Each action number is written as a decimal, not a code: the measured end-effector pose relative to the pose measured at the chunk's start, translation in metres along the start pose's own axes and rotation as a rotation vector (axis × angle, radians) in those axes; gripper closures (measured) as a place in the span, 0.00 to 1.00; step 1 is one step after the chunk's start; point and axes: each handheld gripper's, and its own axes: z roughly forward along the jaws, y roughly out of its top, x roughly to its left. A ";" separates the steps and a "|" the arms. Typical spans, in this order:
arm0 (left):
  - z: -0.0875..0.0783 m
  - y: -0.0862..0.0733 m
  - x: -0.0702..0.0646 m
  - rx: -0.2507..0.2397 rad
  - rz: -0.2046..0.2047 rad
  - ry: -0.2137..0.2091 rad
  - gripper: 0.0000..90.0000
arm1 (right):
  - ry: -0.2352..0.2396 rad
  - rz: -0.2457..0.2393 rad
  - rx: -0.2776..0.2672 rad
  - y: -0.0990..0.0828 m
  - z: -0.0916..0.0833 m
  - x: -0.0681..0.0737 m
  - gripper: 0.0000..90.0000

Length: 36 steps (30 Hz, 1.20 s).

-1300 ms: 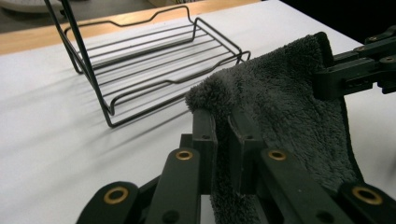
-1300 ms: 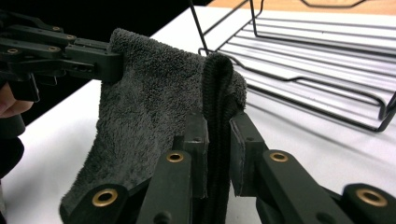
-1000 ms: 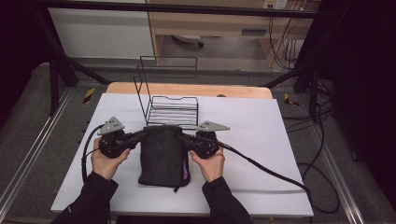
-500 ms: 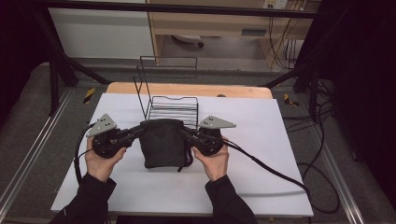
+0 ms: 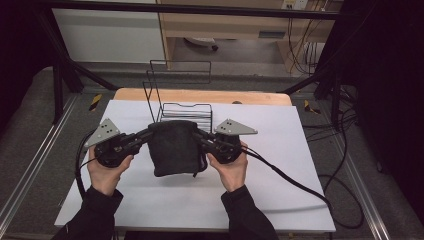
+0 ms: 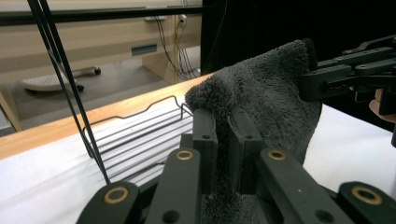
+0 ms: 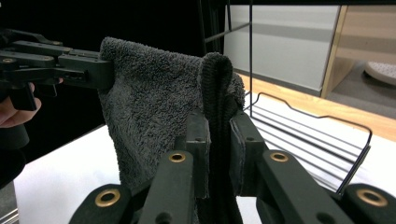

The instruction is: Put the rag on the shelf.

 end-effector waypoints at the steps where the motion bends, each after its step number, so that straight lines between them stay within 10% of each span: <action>1: 0.000 0.001 0.000 -0.005 0.002 0.001 0.91 | -0.002 -0.002 -0.006 0.001 -0.001 0.000 0.89; 36: 0.006 0.075 0.011 -0.222 -0.017 0.036 0.91 | -0.102 -0.119 -0.225 0.081 -0.013 0.002 0.89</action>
